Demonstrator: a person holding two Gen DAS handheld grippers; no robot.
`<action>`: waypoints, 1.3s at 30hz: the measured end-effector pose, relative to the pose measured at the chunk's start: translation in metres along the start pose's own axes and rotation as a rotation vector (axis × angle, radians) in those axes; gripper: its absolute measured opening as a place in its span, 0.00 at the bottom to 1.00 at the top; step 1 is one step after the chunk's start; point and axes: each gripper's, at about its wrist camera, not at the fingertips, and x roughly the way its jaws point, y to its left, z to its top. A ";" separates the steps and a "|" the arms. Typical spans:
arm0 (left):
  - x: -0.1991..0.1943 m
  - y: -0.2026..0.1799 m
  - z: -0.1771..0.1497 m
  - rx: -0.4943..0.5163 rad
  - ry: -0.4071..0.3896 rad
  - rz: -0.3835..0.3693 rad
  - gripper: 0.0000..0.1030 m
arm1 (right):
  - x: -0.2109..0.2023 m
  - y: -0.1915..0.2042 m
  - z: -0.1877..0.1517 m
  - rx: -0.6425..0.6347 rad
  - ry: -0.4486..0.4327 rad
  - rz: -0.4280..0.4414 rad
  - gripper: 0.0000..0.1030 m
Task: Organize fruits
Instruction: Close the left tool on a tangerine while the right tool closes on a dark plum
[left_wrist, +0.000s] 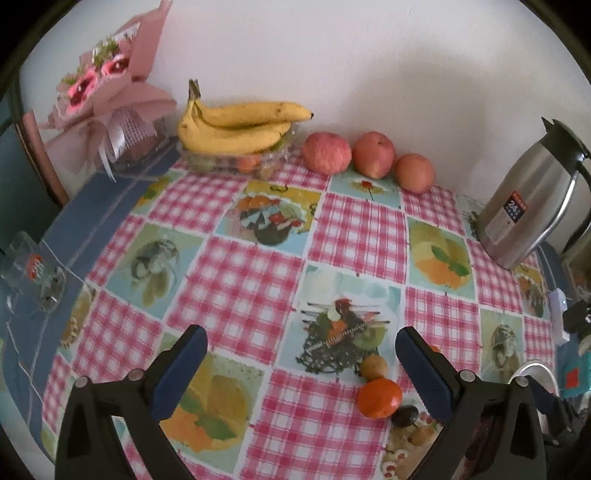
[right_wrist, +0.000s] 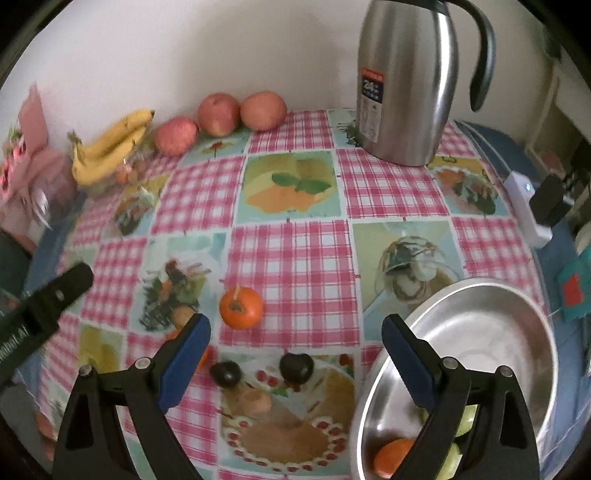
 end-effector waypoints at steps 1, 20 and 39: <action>0.001 0.001 -0.001 -0.012 0.012 -0.027 1.00 | -0.001 0.000 -0.001 0.004 -0.002 0.005 0.91; 0.047 -0.017 -0.028 -0.036 0.225 -0.187 0.90 | 0.017 -0.008 -0.011 0.047 0.048 0.090 0.56; 0.075 -0.034 -0.046 -0.027 0.322 -0.199 0.73 | 0.048 -0.011 -0.023 0.055 0.152 0.068 0.48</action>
